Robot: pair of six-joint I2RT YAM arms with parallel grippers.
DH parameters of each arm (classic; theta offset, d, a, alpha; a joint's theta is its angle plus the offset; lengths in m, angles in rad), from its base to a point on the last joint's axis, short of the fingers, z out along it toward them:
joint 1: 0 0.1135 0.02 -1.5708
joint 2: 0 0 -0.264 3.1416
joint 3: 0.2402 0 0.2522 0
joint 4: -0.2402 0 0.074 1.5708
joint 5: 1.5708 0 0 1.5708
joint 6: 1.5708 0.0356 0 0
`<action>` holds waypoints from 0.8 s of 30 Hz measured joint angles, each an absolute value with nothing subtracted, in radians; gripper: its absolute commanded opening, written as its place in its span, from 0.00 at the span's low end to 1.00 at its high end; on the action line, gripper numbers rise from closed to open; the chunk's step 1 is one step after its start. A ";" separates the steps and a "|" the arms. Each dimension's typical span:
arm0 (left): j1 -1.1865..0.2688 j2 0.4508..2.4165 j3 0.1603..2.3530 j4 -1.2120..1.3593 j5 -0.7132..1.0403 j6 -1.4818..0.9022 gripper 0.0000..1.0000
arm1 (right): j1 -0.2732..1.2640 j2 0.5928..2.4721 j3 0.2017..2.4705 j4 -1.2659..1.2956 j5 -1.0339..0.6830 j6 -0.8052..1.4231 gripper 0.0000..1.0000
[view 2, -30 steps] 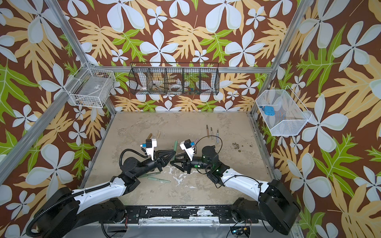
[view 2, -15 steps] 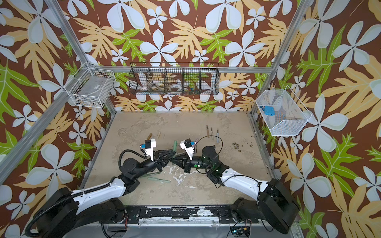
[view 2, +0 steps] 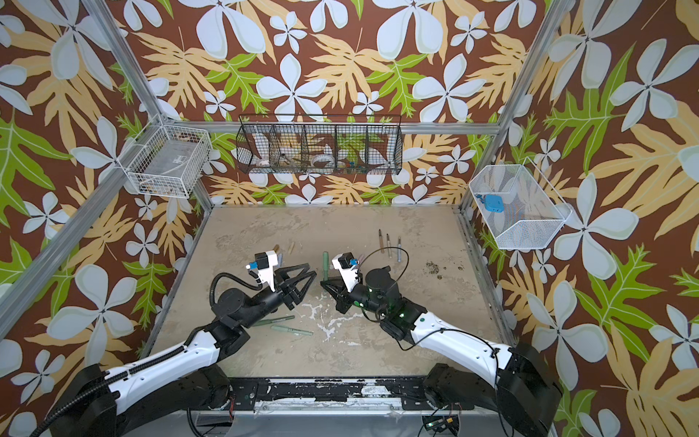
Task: Open the pen caps
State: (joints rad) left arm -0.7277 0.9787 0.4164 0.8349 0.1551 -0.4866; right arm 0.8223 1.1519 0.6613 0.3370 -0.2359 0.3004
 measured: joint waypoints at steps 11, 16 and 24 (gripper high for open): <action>-0.728 1.010 0.451 0.729 0.139 -0.417 0.42 | 0.883 1.167 0.706 0.180 0.039 0.249 0.00; -0.728 1.028 0.452 0.722 0.149 -0.405 0.42 | 0.899 1.192 0.722 0.156 0.060 0.231 0.00; -0.728 1.042 0.458 0.719 0.148 -0.389 0.37 | 0.955 1.219 0.743 0.141 0.055 0.189 0.00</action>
